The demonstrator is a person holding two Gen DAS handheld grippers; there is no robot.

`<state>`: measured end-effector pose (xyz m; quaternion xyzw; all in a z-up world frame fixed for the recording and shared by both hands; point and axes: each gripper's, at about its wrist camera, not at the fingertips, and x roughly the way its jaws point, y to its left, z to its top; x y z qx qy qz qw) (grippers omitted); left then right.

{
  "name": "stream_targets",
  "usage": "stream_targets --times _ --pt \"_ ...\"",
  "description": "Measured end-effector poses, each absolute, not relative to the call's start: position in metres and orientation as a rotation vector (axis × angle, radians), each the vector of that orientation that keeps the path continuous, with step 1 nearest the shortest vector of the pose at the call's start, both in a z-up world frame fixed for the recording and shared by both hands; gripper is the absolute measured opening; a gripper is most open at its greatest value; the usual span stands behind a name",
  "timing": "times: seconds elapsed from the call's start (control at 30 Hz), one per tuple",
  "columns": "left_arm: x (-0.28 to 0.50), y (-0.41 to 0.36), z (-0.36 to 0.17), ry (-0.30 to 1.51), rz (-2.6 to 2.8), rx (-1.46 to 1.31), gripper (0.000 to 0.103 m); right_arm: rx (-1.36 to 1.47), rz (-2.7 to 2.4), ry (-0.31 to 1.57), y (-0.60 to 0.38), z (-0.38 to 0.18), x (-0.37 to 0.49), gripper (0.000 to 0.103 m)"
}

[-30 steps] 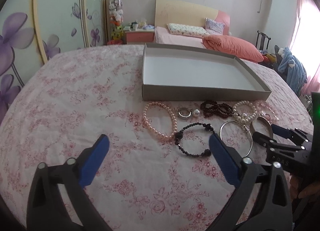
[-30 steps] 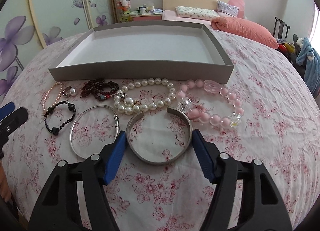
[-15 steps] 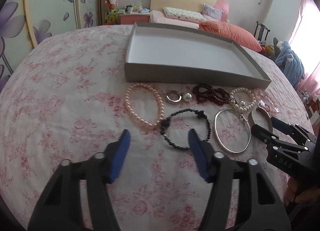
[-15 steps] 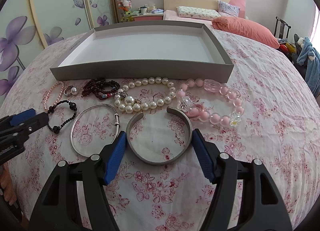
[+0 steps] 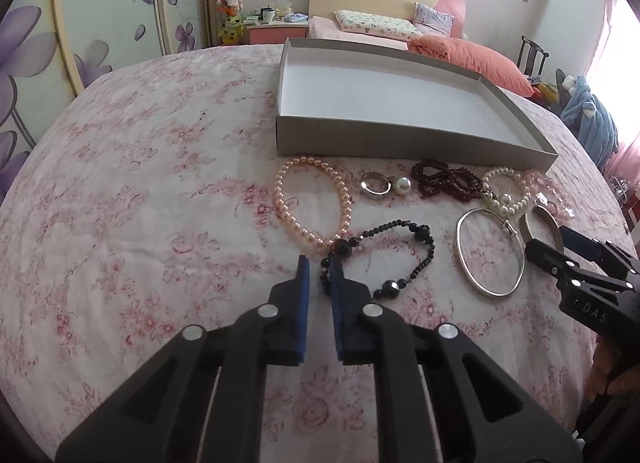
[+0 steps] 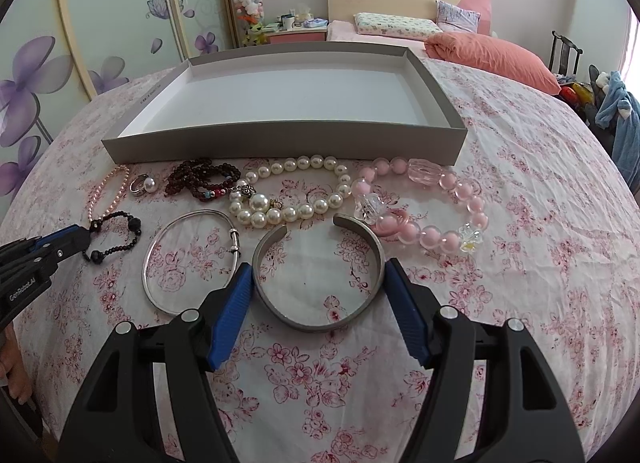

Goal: Organize jewelry
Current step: 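Close the left tool on the black beaded bracelet while the right tool grasps the silver cuff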

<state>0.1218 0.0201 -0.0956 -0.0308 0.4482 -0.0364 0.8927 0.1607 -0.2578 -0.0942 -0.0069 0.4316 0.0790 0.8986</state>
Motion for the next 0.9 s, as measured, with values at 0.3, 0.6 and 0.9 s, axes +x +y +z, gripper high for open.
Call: stream_targets --times 0.3,0.6,0.9 --pt "0.118 0.01 -0.096 0.928 -0.113 -0.044 0.015 -0.016 0.163 0.894 -0.258 -0.095 0.161 0.067" --pt "0.114 0.011 -0.096 0.924 -0.116 -0.027 0.005 -0.025 0.161 0.893 -0.259 -0.096 0.16 0.066" --pt "0.095 0.023 -0.069 0.784 -0.169 -0.118 0.005 0.067 0.181 0.844 -0.279 -0.089 0.146 0.066"
